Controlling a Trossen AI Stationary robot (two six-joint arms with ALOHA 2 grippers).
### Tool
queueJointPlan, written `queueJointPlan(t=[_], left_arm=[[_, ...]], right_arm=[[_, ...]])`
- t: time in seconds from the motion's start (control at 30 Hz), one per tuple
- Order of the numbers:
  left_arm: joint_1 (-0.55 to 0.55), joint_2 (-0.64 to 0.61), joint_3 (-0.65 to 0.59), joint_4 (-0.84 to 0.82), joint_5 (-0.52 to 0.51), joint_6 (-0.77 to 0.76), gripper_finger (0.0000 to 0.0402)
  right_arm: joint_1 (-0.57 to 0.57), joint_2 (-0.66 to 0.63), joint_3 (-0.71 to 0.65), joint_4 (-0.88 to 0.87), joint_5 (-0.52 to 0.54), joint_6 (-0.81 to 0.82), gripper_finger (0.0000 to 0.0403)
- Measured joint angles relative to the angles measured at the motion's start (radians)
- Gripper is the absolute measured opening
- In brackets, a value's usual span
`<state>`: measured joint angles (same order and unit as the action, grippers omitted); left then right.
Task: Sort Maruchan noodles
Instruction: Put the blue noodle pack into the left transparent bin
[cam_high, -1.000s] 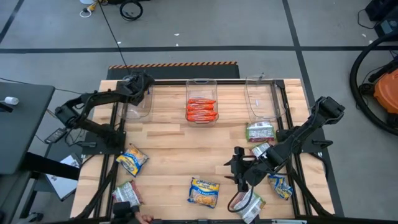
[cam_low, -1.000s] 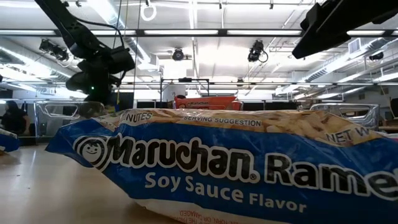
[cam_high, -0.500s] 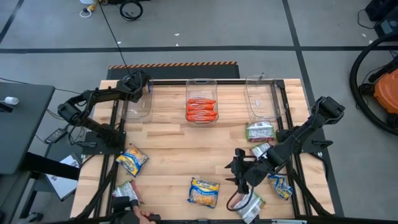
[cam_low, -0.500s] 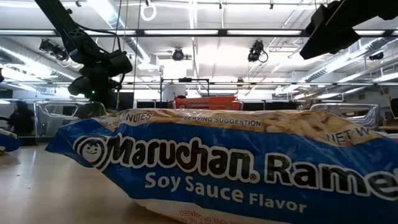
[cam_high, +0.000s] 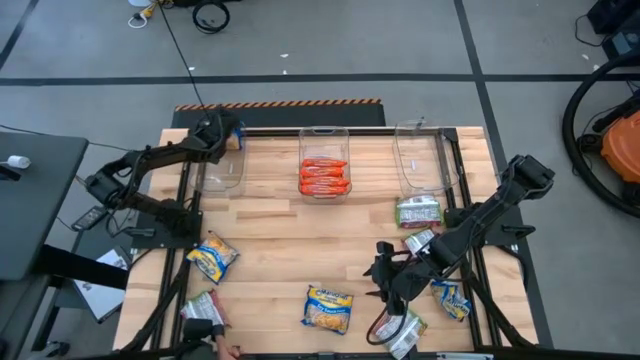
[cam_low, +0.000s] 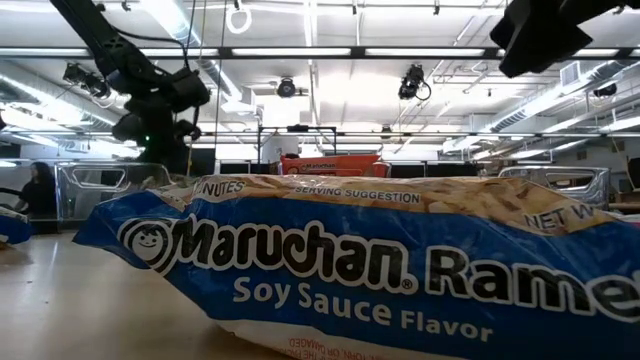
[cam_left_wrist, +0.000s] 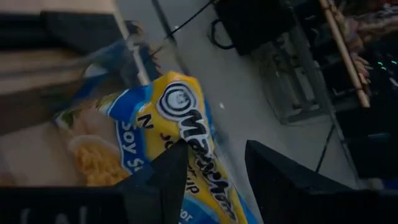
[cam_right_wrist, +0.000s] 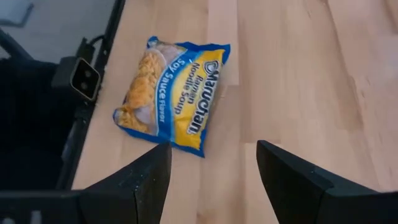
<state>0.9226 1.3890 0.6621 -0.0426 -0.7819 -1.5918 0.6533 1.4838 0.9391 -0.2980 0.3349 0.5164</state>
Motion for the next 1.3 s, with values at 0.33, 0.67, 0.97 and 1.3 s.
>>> queueJointPlan(t=[0.33, 0.67, 0.97, 1.3], left_arm=[[-0.017, -0.171, 0.0, 0.002, 0.011, 0.233, 0.0167], [-0.143, -0.297, 0.0, 0.02, 0.232, 0.825, 0.0167], [-0.885, -0.392, 0.0, -0.191, 0.393, 1.159, 0.0167], [-1.536, 0.003, 0.0, 0.124, 0.129, 0.865, 0.0168]], right_arm=[[0.002, -0.001, 0.068, -0.093, 0.003, -0.063, 0.0239], [0.001, -0.001, 0.069, -0.093, 0.011, -0.047, 0.0239], [0.0, -0.001, 0.069, -0.102, 0.056, -0.184, 0.0239], [-0.027, 0.002, -0.014, 0.046, 0.036, -0.251, 0.024]])
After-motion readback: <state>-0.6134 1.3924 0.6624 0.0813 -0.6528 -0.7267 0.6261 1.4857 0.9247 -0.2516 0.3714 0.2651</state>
